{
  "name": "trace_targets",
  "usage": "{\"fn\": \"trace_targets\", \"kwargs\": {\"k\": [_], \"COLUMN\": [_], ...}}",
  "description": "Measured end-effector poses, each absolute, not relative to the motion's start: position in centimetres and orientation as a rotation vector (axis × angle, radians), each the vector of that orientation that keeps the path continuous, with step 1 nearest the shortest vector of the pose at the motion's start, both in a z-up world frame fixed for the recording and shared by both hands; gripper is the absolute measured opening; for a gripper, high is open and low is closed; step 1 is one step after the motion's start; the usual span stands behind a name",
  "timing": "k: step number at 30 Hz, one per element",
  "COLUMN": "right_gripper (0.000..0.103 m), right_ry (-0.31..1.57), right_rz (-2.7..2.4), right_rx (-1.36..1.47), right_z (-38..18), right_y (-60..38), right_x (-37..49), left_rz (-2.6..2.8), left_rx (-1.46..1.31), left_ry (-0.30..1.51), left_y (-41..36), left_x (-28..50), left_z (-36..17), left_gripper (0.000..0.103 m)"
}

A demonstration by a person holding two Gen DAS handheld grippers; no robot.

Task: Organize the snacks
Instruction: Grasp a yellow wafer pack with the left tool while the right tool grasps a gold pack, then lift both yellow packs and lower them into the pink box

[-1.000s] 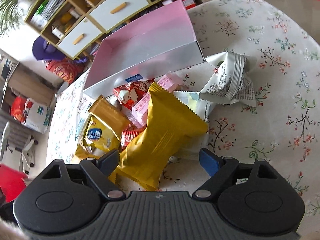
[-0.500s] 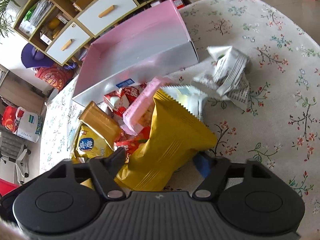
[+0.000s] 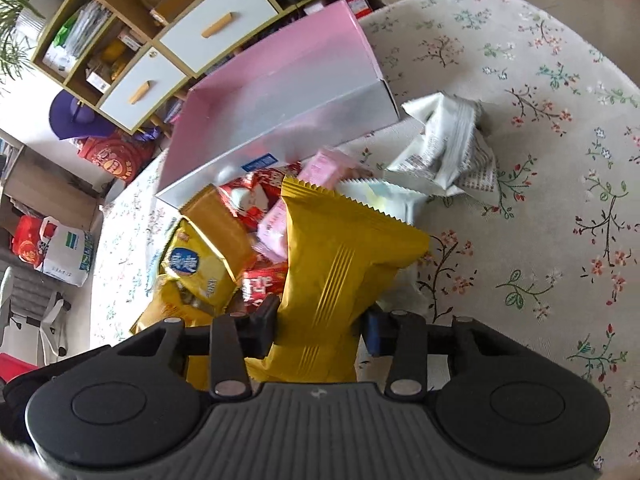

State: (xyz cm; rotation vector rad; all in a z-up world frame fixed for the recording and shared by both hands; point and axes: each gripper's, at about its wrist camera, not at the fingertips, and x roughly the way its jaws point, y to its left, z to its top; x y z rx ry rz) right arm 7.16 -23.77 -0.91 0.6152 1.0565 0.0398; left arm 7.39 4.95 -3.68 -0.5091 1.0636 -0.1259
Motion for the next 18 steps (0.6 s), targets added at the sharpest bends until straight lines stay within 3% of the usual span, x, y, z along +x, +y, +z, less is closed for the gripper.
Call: {"fn": "trace_targets", "kwargs": {"k": [4,9,10,12,13,14,18], "right_gripper": [0.038,0.038,0.038,0.038,0.038,0.038,0.038], "right_ry": [1.040,1.030,1.031,1.036,1.039,1.041,1.048], "right_rz": [0.058,0.067,0.069,0.073,0.074,0.073,0.073], "right_rx": [0.611,0.603,0.600,0.597,0.595,0.592,0.582], "right_z": [-0.2,0.2,0.2,0.2,0.1,0.1,0.0], "right_y": [-23.7,-23.8,-23.7,-23.6,-23.5,-23.4,-23.2], "right_x": [6.8,6.3,6.3,6.6,6.7,6.8,7.0], "left_rz": [-0.139,-0.131,-0.116,-0.082,-0.056,-0.033,0.012], "left_rx": [-0.518,-0.509,-0.527,-0.526,-0.515,-0.502,-0.430], "left_ry": [1.061,1.058,1.057,1.074,1.072,1.059,1.045], "left_y": [5.4,5.3,5.3,5.0,4.7,4.3,2.6], "left_x": [7.2,7.1,7.2,7.6,7.8,7.8,8.5], "left_z": [-3.5,-3.3,-3.5,-3.8,-3.9,-3.9,-4.1], "left_gripper": [0.000,0.004,0.012,0.047,0.076,0.080,0.080]}}
